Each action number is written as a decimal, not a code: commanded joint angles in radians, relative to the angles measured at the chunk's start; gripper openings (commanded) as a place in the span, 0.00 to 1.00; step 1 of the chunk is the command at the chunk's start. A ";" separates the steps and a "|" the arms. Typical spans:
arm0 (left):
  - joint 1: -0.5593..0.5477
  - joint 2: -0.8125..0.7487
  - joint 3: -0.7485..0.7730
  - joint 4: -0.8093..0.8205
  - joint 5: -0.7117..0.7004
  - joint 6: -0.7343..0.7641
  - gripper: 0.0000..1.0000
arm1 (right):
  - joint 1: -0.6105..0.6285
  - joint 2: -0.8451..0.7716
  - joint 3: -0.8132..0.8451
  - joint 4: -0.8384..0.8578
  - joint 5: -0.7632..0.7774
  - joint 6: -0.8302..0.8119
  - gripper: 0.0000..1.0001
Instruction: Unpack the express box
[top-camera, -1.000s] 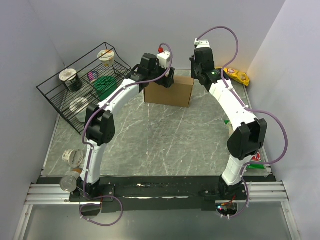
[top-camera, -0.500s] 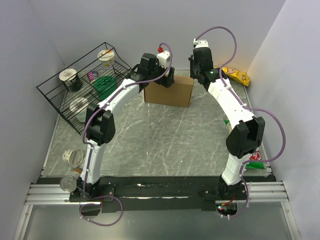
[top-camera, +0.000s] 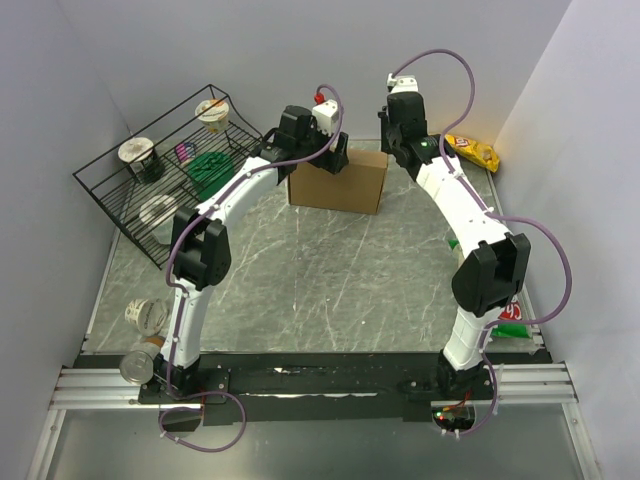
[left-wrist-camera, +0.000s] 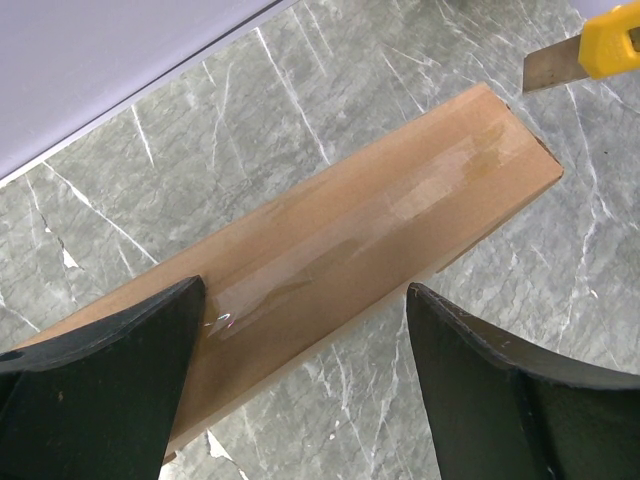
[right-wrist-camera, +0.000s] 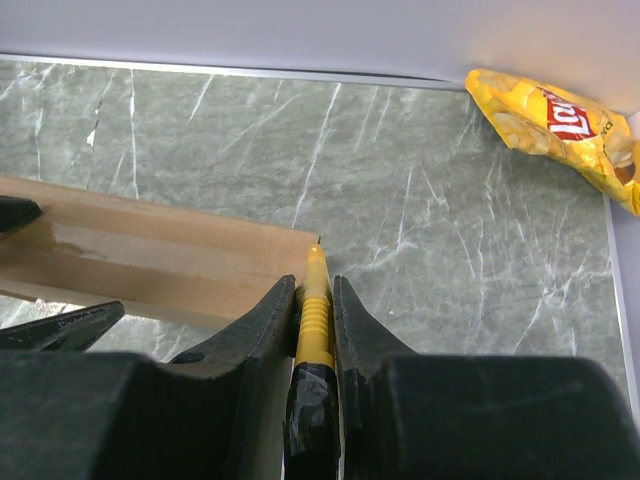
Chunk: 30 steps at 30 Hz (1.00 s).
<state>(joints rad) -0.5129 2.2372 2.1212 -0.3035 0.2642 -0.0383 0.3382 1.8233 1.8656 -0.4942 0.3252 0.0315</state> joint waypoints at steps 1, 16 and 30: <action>0.001 0.068 -0.029 -0.192 0.018 -0.048 0.88 | 0.005 0.010 0.035 0.045 0.020 -0.001 0.00; 0.001 0.061 -0.041 -0.195 0.006 -0.040 0.89 | 0.004 0.028 0.027 0.060 0.029 -0.013 0.00; 0.001 0.064 -0.043 -0.194 0.007 -0.041 0.89 | 0.001 0.031 0.046 0.078 0.038 -0.022 0.00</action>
<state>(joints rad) -0.5129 2.2375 2.1208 -0.3016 0.2642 -0.0383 0.3382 1.8484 1.8656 -0.4736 0.3328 0.0204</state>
